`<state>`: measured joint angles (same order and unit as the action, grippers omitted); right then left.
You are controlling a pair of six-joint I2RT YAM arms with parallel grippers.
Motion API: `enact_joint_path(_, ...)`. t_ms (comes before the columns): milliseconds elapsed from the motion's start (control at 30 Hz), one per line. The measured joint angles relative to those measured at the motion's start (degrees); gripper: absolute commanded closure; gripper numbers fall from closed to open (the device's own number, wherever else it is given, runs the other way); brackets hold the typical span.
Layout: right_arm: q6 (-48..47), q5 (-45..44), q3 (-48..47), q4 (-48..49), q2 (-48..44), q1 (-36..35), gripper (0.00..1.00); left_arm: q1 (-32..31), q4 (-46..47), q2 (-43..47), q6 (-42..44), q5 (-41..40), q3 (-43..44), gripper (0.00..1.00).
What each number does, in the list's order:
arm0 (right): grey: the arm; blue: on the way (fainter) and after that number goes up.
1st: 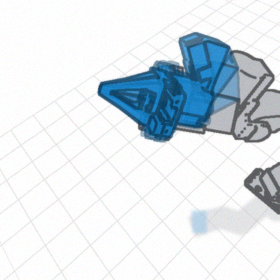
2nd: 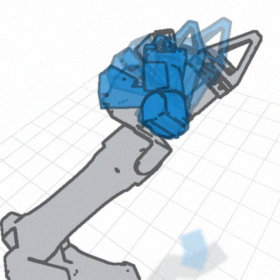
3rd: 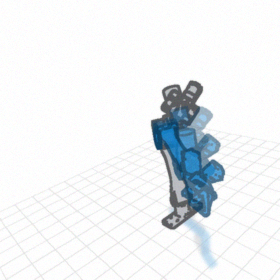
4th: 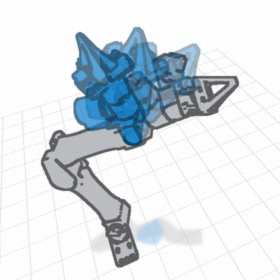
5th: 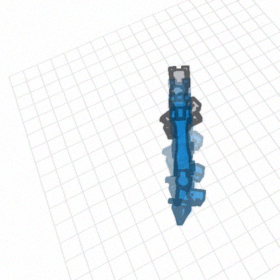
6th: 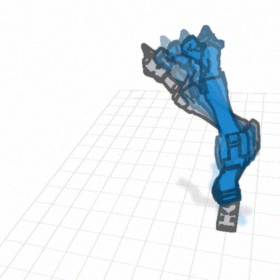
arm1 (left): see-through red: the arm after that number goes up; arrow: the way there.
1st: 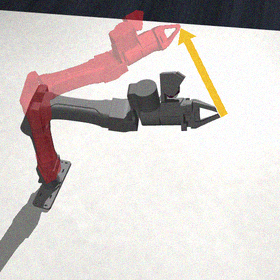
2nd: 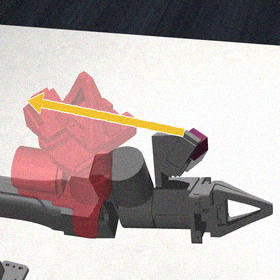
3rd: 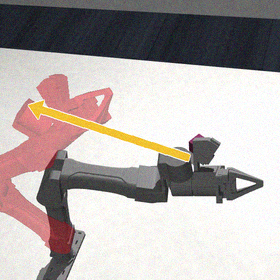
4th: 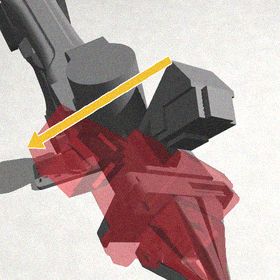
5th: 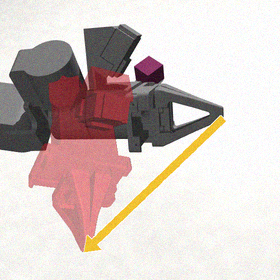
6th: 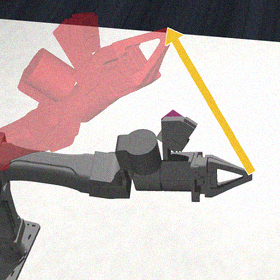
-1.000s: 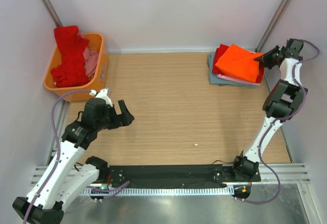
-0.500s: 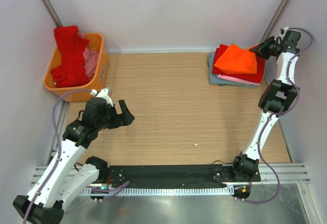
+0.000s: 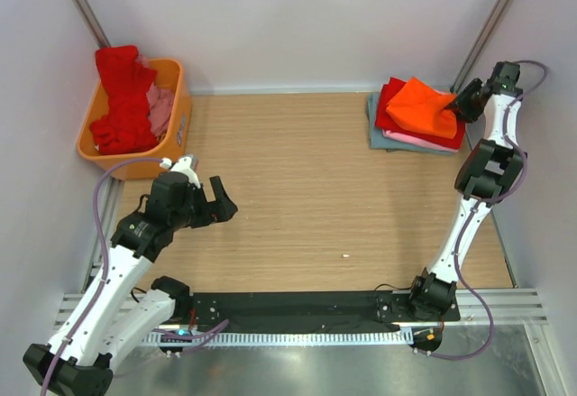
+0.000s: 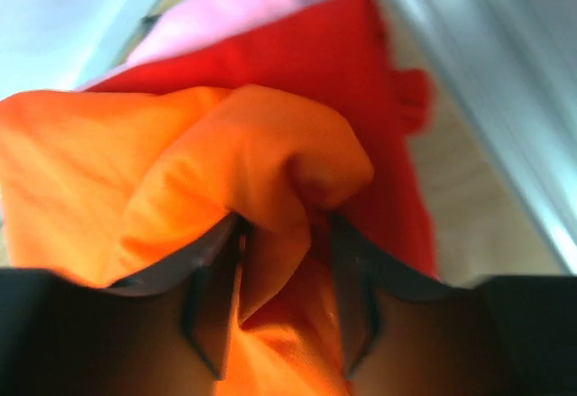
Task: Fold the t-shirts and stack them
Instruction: Neatly place the folded tshirt to the corner
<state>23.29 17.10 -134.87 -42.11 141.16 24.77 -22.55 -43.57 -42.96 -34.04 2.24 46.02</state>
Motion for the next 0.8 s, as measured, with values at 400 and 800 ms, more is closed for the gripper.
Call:
enact_joint_path(400, -0.81, -22.80, 5.68, -4.02, -19.41, -1.09, 0.35, 0.00, 0.00, 0.50, 0.02, 0.02, 0.00, 0.00)
enact_joint_path(800, 5.84, -1.29, 30.10, 7.02, -26.08, -1.99, 0.62, 0.00, 0.02, 1.27, 0.00, 0.00, 0.00, 0.00)
